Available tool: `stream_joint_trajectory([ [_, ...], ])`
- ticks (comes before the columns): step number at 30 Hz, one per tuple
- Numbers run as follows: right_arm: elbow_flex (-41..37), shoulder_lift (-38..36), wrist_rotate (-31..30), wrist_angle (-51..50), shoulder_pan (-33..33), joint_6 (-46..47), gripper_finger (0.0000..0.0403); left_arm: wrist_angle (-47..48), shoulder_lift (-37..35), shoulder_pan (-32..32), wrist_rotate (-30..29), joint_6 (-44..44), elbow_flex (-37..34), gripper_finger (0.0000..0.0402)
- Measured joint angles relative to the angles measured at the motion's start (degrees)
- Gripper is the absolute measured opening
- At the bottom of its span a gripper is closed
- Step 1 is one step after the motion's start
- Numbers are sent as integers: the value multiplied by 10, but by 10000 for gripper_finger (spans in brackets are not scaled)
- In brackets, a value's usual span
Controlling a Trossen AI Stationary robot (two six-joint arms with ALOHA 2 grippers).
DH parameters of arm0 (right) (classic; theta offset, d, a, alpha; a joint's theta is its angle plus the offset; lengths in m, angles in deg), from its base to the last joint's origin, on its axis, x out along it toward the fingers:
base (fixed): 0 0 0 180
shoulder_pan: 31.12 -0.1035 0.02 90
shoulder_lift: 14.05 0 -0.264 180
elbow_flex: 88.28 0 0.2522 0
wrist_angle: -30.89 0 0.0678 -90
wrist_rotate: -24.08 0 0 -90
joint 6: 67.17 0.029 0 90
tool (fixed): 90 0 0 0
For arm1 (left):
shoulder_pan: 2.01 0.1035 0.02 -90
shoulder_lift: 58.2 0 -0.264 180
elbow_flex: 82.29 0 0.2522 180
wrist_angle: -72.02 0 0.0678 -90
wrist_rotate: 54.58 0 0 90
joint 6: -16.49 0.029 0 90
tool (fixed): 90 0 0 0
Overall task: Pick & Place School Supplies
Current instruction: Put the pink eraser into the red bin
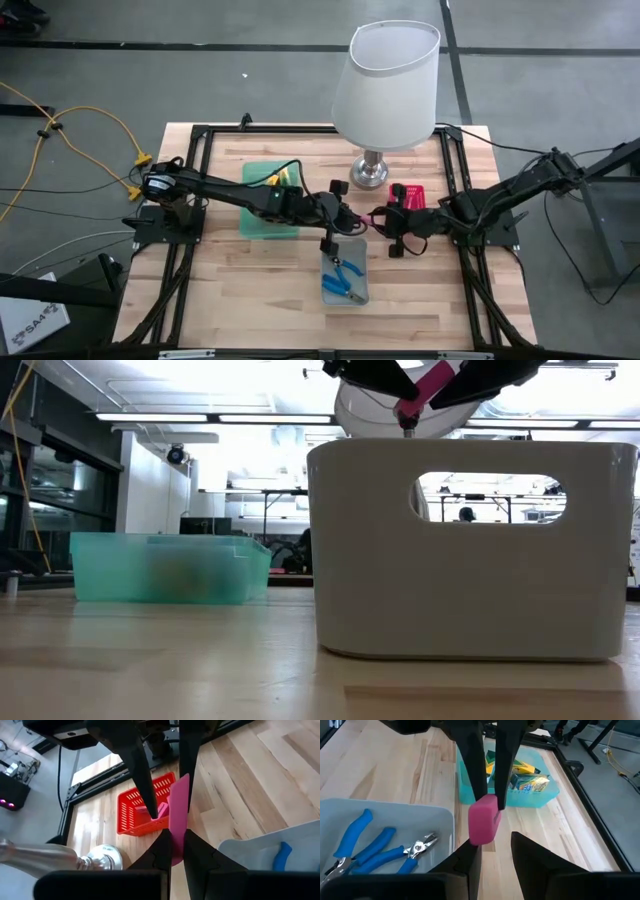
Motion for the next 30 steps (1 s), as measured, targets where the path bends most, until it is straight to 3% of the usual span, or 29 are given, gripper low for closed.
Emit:
stream_joint_trajectory([
  [30, 0, 0, 1, 14, 0, -9, 97, 4, 4, 15, -18, -31, 0, 19],
])
